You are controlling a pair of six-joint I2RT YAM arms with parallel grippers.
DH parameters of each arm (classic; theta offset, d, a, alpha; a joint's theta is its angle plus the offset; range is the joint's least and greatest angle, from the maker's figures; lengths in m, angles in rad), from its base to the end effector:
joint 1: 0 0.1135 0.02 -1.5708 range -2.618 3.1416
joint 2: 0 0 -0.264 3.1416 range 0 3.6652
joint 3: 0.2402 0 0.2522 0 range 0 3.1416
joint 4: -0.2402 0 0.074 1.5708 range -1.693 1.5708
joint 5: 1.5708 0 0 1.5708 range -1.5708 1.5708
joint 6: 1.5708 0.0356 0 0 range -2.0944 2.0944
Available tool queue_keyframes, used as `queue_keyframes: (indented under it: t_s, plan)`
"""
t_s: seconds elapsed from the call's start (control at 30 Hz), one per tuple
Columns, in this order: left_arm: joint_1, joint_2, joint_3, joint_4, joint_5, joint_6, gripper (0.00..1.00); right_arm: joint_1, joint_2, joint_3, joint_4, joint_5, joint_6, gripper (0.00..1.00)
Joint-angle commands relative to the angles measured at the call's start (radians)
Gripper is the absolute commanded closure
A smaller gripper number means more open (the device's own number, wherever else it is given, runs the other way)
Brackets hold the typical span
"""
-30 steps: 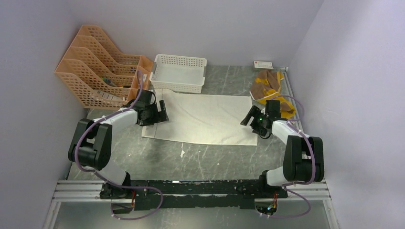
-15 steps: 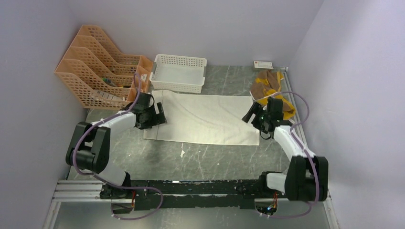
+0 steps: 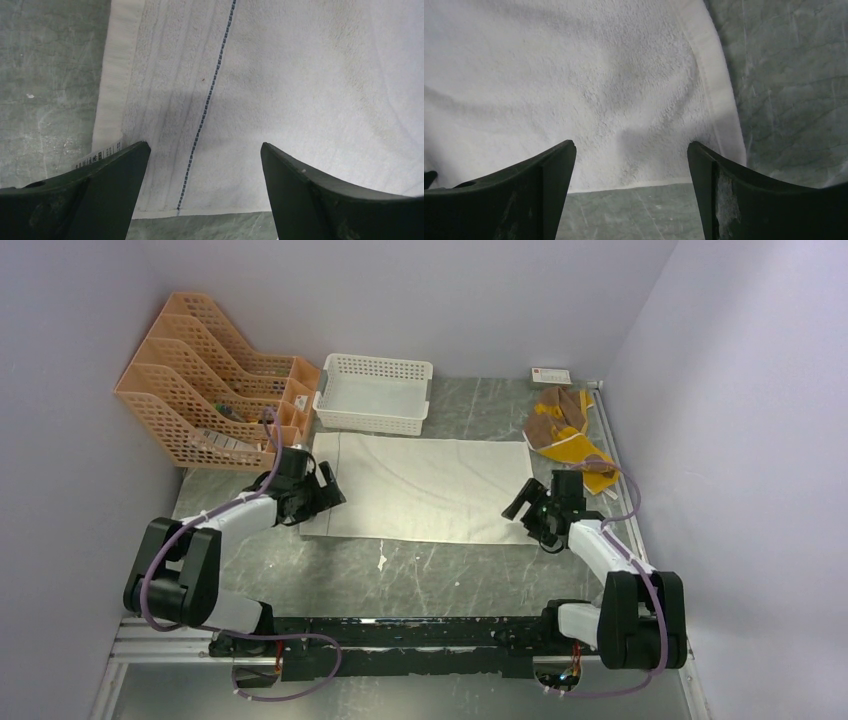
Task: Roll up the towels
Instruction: Fold the towel at the center of the board.
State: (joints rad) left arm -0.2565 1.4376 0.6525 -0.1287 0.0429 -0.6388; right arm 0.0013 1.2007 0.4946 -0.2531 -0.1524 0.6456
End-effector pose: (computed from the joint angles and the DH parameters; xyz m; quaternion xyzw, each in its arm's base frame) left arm 0.2584 -0.0694 0.1577 -0.1730 0.9304 -0.1579 0.2820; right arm 0.2125 0.0057 0.1569 0.2793 0.9092 0.1642 0.2615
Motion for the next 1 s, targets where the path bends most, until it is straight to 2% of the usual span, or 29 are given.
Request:
queue_keyframes:
  t_s: [0.0,0.27,0.37,0.53,0.63,0.7,0.8,0.87,0.97]
  plan:
    - [0.002,0.002,-0.066,-0.134,-0.026,-0.033,0.03,0.004,0.004,-0.043,-0.091,0.041,0.061,0.16]
    - [0.002,-0.091,-0.124,-0.236,-0.020,-0.087,0.03,0.003,-0.223,-0.078,-0.317,0.209,0.180,0.19]
    - [-0.007,-0.117,-0.169,-0.246,-0.009,-0.119,0.04,0.005,-0.287,-0.087,-0.356,0.209,0.195,0.20]
    - [-0.024,-0.169,-0.180,-0.288,-0.025,-0.151,0.05,0.005,-0.294,-0.107,-0.369,0.191,0.209,0.20]
    - [-0.024,-0.185,-0.050,-0.334,-0.050,-0.106,0.04,0.010,-0.287,-0.030,-0.320,0.180,0.170,0.20]
    - [-0.024,-0.168,0.090,-0.379,-0.081,-0.040,0.03,0.011,-0.256,0.091,-0.283,0.221,0.105,0.17]
    - [-0.022,-0.098,0.306,-0.427,-0.106,0.084,0.00,0.010,-0.178,0.246,-0.183,0.289,0.016,0.16]
    - [-0.013,-0.022,0.448,-0.466,-0.115,0.147,0.00,0.004,-0.106,0.318,-0.098,0.302,-0.038,0.10]
    - [0.029,0.053,0.590,-0.477,-0.085,0.217,0.00,-0.001,0.025,0.355,0.052,0.256,-0.097,0.08]
